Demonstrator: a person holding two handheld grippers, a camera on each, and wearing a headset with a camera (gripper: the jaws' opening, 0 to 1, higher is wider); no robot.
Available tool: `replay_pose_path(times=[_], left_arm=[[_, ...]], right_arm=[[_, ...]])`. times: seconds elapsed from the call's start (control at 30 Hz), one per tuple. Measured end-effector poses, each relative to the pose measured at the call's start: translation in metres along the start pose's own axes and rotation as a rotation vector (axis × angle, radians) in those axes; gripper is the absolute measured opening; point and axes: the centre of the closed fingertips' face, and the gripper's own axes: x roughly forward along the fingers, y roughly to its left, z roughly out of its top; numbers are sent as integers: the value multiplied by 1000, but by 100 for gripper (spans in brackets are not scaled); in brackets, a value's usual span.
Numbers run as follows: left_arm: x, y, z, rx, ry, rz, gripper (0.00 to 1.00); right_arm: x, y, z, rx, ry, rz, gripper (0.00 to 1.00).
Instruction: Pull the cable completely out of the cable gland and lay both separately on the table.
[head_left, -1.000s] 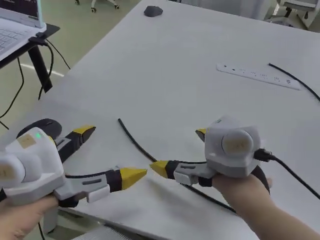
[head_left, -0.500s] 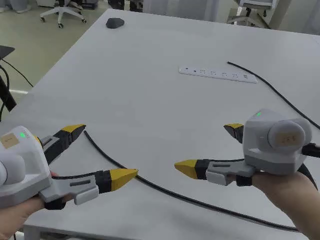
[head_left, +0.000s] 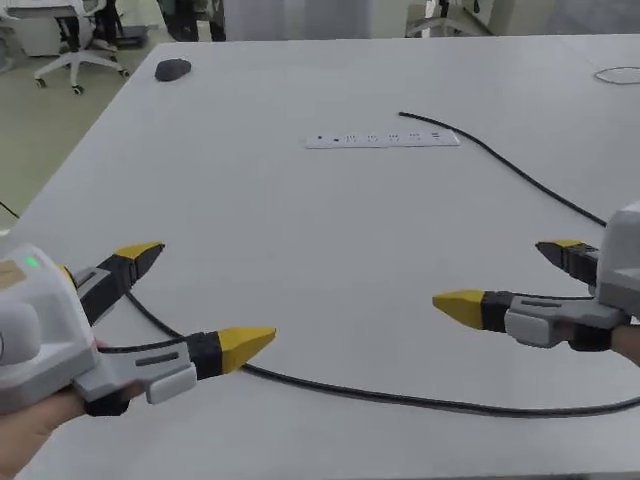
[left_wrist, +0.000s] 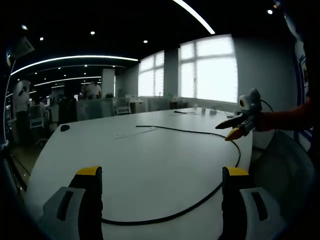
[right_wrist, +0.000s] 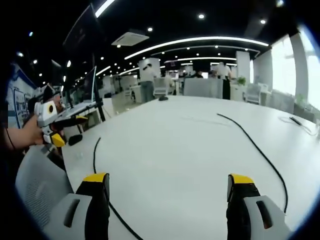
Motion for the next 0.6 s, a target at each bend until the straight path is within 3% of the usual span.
replay_pose_path(times=[0.23,0.6], left_arm=[[5,-6,-5,-1,29,11,100],[10,-11,5,2,19,30,100]], right_arm=[[-16,-17,-16,3,36,-18,99],[-16,-14,-17,-25,33,9,99]])
